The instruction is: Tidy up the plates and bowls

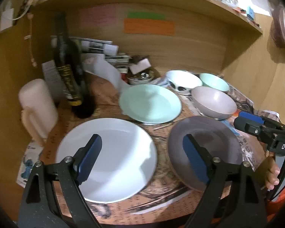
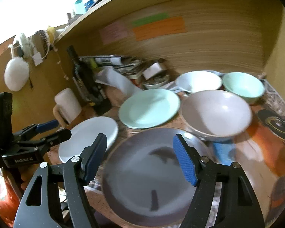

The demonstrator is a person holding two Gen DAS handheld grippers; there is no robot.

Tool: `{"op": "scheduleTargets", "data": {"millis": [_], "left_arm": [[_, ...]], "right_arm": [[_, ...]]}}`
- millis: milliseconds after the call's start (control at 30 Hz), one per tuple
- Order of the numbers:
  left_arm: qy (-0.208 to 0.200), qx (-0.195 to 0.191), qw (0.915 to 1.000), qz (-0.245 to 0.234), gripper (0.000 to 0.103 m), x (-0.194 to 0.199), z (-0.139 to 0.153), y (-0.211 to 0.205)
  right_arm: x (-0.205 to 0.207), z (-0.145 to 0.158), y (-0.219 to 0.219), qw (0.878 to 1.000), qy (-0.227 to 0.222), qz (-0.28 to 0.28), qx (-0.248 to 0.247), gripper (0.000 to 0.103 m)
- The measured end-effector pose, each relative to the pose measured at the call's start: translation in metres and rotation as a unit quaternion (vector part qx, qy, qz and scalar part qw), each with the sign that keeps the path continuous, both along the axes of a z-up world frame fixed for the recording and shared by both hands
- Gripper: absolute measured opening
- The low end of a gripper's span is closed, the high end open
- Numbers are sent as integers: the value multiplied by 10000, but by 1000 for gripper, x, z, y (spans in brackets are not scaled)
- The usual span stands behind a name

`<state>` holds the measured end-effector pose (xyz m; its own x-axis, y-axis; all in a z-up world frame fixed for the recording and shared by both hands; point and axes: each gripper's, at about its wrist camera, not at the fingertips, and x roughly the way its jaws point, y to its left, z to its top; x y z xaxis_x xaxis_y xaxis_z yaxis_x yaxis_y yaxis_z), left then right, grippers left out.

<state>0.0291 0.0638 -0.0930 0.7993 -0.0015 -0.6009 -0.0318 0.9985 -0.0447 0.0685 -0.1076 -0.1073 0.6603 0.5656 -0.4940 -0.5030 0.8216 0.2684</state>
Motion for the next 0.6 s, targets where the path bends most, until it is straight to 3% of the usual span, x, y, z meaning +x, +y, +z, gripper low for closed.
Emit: {"op": "scheduleTargets", "data": {"millis": [467, 600], "left_arm": [[297, -61, 9976, 626, 88, -4, -29, 83], [486, -215, 9955, 781, 87, 2, -46, 107]], "right_arm": [[34, -23, 84, 9964, 480, 462, -520, 69], [46, -33, 100, 9931, 771, 627, -627, 59]]}}
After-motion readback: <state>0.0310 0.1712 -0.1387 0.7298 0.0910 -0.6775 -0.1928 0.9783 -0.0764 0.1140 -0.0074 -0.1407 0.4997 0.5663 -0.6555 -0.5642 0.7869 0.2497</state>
